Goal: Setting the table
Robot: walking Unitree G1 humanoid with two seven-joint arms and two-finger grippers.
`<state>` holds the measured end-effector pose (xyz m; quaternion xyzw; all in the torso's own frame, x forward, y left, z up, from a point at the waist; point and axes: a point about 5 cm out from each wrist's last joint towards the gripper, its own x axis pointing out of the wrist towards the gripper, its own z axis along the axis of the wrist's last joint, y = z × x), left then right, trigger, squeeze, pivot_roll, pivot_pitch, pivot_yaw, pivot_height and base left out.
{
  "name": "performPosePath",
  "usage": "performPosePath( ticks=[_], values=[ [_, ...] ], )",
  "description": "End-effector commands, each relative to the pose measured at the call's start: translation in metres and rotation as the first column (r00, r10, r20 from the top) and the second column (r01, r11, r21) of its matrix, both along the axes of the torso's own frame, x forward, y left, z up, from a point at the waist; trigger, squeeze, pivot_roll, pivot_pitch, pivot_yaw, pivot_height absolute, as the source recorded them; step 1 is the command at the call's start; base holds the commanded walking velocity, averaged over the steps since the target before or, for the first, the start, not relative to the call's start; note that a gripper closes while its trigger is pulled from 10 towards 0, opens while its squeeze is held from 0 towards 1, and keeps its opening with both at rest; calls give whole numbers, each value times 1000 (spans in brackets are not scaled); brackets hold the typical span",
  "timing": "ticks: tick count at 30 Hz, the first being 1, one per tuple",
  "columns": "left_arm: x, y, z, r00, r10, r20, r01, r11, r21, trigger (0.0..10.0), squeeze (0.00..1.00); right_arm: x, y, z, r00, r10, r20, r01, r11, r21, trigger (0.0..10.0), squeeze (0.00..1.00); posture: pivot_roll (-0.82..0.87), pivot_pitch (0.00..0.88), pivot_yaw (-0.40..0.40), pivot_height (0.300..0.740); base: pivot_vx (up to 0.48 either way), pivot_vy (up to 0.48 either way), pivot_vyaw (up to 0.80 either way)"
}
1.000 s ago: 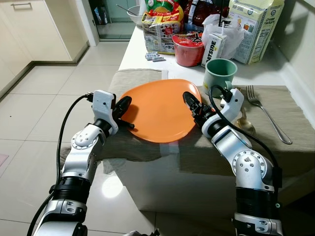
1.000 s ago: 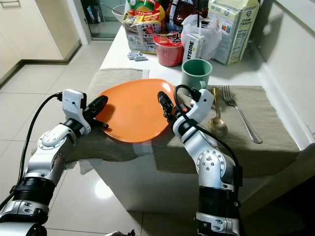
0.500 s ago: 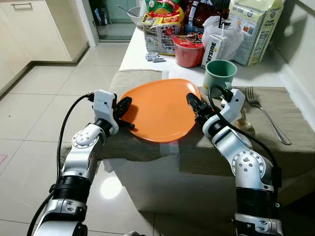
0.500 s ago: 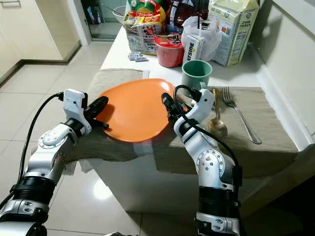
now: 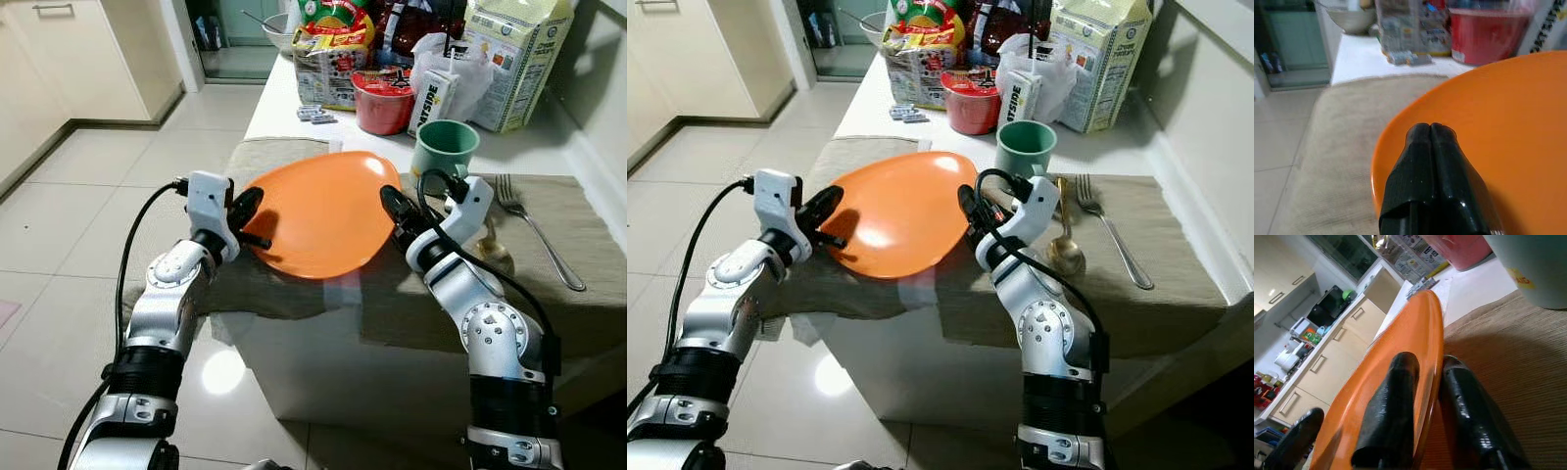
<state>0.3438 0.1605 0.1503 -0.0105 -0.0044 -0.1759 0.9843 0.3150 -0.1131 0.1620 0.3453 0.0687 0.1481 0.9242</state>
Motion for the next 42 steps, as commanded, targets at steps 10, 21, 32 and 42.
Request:
performPosePath(
  ticks=[10,21,32,42],
  values=[
    [0,7,21,995,91,42,-89,994,-60,10000,0,-5,0,-22,997,-13,-73,10,999,-32,0,0,-177,28,87,740,0,0,0],
    [-2,14,37,989,135,65,-128,986,-107,10000,0,-5,-2,-26,996,-32,-78,30,999,-30,0,0,-170,28,86,740,0,0,0],
    [-6,21,46,983,168,76,-158,980,-121,10000,0,5,-15,-8,990,-138,-4,137,990,-28,0,0,-165,26,89,740,0,0,0],
    [-16,20,36,977,206,49,-198,971,-133,10000,0,15,-28,4,976,-212,51,214,977,-27,0,0,-163,24,94,740,0,0,0]
  ],
)
